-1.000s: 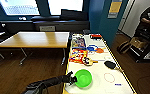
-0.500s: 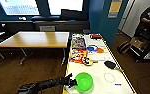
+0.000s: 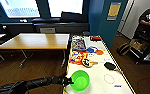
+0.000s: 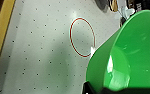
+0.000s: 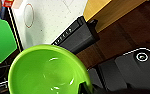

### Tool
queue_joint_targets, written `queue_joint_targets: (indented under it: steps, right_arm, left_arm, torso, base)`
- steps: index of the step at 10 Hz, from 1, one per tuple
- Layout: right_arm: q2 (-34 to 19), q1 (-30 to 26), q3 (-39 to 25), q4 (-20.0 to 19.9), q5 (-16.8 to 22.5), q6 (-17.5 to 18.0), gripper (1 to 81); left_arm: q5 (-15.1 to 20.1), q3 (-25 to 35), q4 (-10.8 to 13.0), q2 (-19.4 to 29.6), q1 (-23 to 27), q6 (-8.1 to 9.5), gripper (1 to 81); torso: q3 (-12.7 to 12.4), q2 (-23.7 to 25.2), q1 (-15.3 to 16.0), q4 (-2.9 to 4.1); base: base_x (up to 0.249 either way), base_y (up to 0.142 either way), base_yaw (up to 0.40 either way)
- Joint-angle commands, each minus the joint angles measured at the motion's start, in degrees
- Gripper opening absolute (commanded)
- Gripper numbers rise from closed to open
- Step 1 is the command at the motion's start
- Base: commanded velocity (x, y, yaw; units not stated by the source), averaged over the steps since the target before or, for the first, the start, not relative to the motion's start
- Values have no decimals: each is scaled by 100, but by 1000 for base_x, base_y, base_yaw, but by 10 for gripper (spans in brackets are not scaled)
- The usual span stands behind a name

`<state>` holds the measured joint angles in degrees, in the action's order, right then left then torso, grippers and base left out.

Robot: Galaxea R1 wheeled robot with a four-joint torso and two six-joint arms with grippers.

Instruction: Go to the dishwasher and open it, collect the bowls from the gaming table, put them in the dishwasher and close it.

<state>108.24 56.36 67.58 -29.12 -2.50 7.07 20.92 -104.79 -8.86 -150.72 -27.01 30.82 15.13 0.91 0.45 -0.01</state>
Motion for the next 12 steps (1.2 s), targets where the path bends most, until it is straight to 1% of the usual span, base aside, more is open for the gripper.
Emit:
queue_joint_targets:
  steps: [1, 4, 5, 6, 7, 9, 11, 12]
  right_arm:
    - [-353, -401, -247, 21, 329, -30, 10]
    - [-318, -383, -238, 38, 329, -39, 10]
    - [-301, -383, -221, 55, 329, -30, 10]
    - [-265, -366, -194, 65, 329, -30, 10]
    - [-256, -357, -177, 73, 329, -30, 10]
    - [-135, -252, -89, 91, 329, -30, 10]
    - [-10, -172, -1, 144, 329, -30, 10]
    - [7, -172, 8, 144, 320, -30, 10]
  left_arm:
    - [-140, 1012, -28, 727, 851, -6, 10]
    - [-132, 1048, 7, 815, 737, -23, 10]
    - [-132, 1065, 50, 824, 684, -23, 10]
    - [-132, 1066, 112, 833, 605, -23, 10]
    - [-132, 1101, 192, 868, 465, -23, 10]
    - [-150, 1206, 376, 1043, 158, -23, 10]
    - [-281, 1294, 420, 1246, -63, -58, 10]
    - [-290, 1321, 429, 1307, -116, -58, 10]
  torso:
    - [-343, 0, 0, 0]
    - [-766, 0, 0, 0]
    - [-739, 0, -2, 0]
    - [-641, 2, -5, 0]
    - [-686, 4, -11, 0]
    - [-684, 4, -13, 0]
    - [-686, 4, -13, 0]
    - [-686, 4, -13, 0]
  base:
    - [0, 0, 0]
    - [0, 0, 0]
    - [0, 0, 0]
    - [0, 0, 0]
    - [0, 0, 0]
    - [0, 0, 0]
    - [0, 0, 0]
    - [0, 0, 0]
